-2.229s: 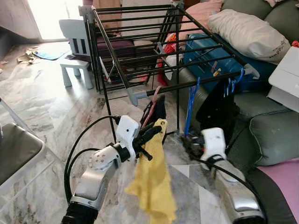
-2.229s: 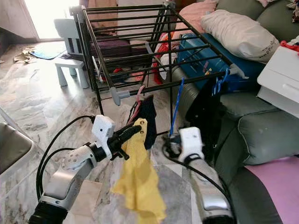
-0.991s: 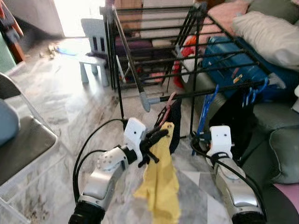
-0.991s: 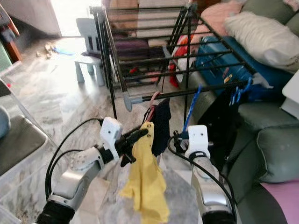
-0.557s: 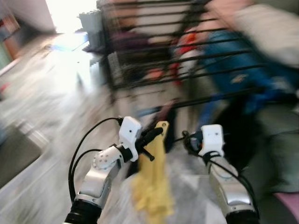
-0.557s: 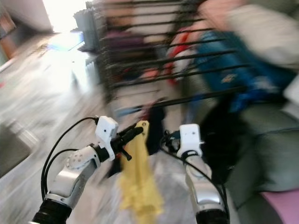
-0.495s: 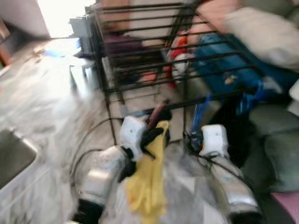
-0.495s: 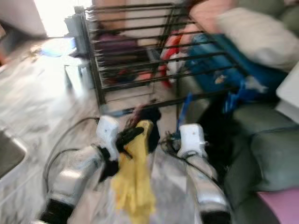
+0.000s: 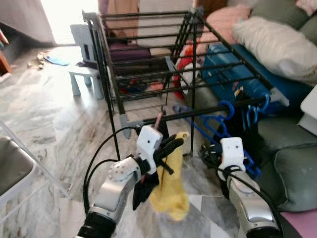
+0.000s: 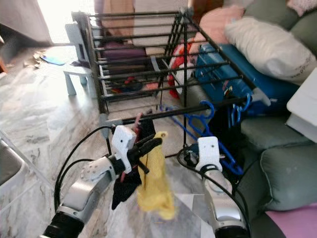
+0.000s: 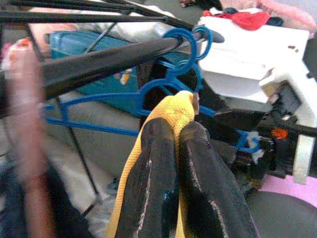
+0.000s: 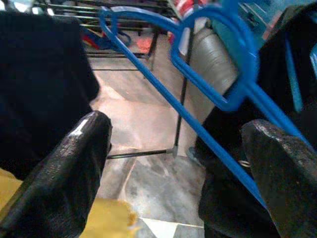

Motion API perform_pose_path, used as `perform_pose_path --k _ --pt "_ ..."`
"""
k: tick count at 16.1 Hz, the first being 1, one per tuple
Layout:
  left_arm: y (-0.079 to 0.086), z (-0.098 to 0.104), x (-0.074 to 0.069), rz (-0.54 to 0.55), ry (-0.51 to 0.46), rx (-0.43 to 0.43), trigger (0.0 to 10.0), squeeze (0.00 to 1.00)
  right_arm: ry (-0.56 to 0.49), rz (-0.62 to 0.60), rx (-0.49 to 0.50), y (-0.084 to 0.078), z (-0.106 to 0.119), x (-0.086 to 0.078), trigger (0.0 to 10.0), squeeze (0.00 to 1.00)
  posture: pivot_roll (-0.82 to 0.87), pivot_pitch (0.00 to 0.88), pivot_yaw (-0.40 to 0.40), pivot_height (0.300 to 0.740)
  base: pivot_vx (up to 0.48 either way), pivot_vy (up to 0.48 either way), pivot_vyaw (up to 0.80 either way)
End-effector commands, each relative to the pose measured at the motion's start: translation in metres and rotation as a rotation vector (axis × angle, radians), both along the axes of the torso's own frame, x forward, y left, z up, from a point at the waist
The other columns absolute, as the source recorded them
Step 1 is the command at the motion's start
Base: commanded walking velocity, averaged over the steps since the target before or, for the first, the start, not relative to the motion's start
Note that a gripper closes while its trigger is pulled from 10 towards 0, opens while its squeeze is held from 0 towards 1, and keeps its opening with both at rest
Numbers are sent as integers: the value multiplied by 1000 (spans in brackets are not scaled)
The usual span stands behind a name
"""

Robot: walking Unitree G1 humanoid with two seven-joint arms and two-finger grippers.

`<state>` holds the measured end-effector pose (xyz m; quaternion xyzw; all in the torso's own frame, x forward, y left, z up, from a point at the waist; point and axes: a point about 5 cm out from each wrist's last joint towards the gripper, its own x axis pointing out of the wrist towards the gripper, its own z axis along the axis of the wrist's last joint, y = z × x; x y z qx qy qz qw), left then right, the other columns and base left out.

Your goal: Hang hanger

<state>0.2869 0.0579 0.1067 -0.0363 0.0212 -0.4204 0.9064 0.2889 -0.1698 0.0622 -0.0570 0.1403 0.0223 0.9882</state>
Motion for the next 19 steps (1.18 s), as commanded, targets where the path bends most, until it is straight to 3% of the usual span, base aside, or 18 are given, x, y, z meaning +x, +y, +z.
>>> perform_pose_path --k 1,6,9,13,16,19 --pt "-1 7 2 -1 -34 0 10000 0 -6 -1 4 -1 4 2 10000 0 69 0 -70 740 0 0 0" --pt "-2 6 2 -8 -33 5 10000 0 -4 22 3 -1 3 -4 10000 0 67 0 -69 740 0 0 0" --pt "-3 6 2 -7 -33 8 10000 0 -58 23 -45 -6 11 -10 10000 0 69 0 -72 740 0 0 0" --pt "-3 4 2 -12 -26 14 10000 0 -133 -24 -142 -31 26 -21 10000 0 60 0 -65 740 0 0 0" --pt "-3 4 2 -19 -26 24 10000 0 -125 -53 -184 -48 25 -25 10000 0 64 0 -62 740 0 0 0" --pt "-2 3 2 -19 -26 30 10000 0 -140 -27 -196 -55 28 -25 10000 0 68 0 -61 740 0 0 0"
